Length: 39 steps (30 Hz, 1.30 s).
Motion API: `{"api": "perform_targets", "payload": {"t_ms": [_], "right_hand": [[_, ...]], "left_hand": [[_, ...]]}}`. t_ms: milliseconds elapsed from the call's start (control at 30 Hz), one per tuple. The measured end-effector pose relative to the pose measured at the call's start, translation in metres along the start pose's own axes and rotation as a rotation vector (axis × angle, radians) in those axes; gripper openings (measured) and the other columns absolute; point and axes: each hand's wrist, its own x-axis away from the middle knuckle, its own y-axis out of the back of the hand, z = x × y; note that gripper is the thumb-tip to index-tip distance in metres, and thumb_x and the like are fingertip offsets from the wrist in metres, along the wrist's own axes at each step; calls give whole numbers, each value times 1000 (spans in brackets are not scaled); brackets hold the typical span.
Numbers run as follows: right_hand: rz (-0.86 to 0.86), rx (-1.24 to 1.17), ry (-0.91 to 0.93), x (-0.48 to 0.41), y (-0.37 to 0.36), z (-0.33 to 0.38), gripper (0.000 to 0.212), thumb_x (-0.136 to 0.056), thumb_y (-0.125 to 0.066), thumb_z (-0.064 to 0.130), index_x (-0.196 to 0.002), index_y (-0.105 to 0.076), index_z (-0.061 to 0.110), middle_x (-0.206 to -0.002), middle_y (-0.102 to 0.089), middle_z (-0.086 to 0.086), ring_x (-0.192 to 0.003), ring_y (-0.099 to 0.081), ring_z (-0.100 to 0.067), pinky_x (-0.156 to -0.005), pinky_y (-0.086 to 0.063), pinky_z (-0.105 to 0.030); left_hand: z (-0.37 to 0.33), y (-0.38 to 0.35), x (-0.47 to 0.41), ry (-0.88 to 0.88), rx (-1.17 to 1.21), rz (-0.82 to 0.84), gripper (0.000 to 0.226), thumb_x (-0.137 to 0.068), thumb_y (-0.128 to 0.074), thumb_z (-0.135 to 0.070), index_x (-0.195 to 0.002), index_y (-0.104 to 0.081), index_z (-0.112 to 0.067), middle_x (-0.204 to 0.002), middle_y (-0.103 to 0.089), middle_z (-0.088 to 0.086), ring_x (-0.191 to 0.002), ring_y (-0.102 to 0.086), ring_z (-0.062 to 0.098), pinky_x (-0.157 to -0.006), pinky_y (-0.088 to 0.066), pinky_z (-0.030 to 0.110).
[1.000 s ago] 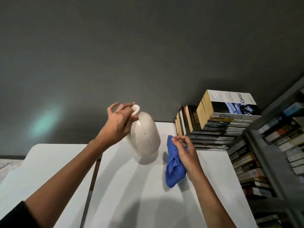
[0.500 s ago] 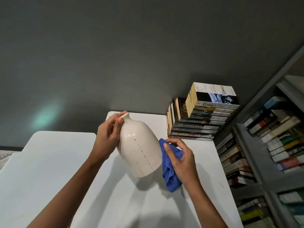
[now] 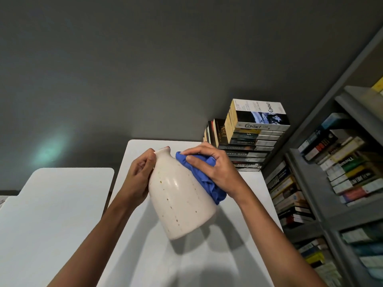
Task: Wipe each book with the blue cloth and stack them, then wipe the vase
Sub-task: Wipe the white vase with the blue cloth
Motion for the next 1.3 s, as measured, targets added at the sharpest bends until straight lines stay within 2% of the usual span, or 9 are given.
{"api": "perform_targets", "payload": {"t_ms": [233, 333, 433, 567, 700, 867, 1000, 1133, 1300], "right_hand": [[-102, -59, -43, 58, 5, -24, 18, -80, -74, 20, -96, -76, 27, -89, -59, 7, -88, -59, -5, -86, -43, -17], [-170, 36, -56, 26, 3, -19, 16, -85, -69, 22, -98, -73, 29, -89, -59, 10, -88, -59, 0, -88, -44, -19], [-179, 125, 5, 1, -6, 1, 14, -88, -67, 18, -100, -75, 20, -87, -56, 10, -85, -57, 1, -83, -46, -16], [-171, 238, 202, 25, -13, 7, 20, -84, -71, 26, -103, -74, 26, -90, -51, 3, -87, -55, -6, -81, -47, -22], [-211, 166, 77, 30, 0, -10, 20, -84, -71, 24, -104, -74, 25, -90, -56, 2, -88, -57, -7, -84, -45, -21], [-281, 362, 161, 5, -22, 12, 17, -86, -67, 29, -100, -76, 26, -85, -51, 10, -78, -56, -4, -72, -46, -20], [-296, 386, 301, 39, -32, 6, 18, -86, -67, 32, -102, -74, 31, -89, -49, 10, -75, -54, -7, -69, -46, -23], [-385, 290, 177, 33, -21, -12, 19, -87, -66, 30, -105, -72, 29, -88, -55, 4, -85, -58, -8, -75, -51, -37], [-372, 409, 269, 21, -38, 13, 17, -87, -65, 32, -101, -75, 29, -88, -51, 9, -73, -54, -7, -67, -49, -29]], "left_hand": [[3, 3, -4, -26, -43, 11, 42, -90, -55, -54, -69, -59, -18, -95, -66, -10, -74, -55, 5, -61, -43, 17], [6, -5, -8, 2, -48, 18, 39, -101, -46, -31, -84, -61, 1, -101, -70, -12, -82, -59, 6, -67, -47, 17], [7, -13, -13, -15, -37, 37, 51, -96, -46, -35, -100, -57, 14, -102, -65, 3, -82, -59, 13, -69, -49, 20], [-3, -11, -13, -65, 17, 38, 77, -85, -60, -60, -84, -44, 16, -79, -37, 24, -64, -39, 22, -54, -37, 25], [-2, -6, -12, -23, -9, 10, 49, -95, -50, -36, -75, -40, 8, -77, -33, 14, -59, -38, 10, -52, -33, 18], [-3, -11, -11, -35, 0, 37, 53, -86, -60, -58, -70, -57, -8, -73, -38, 11, -59, -41, 9, -53, -36, 17], [-2, -2, -12, -72, -3, 9, 80, -81, -62, -65, -77, -43, 12, -79, -28, 28, -64, -32, 20, -52, -31, 24], [0, -3, -10, -41, -68, -15, 48, -90, -53, -46, -66, -40, -7, -70, -33, 7, -60, -32, 11, -54, -29, 23], [-2, -7, -11, -32, -43, -65, 45, -89, -52, -45, -64, -31, -15, -66, -30, 2, -57, -27, 11, -50, -26, 25]]}}
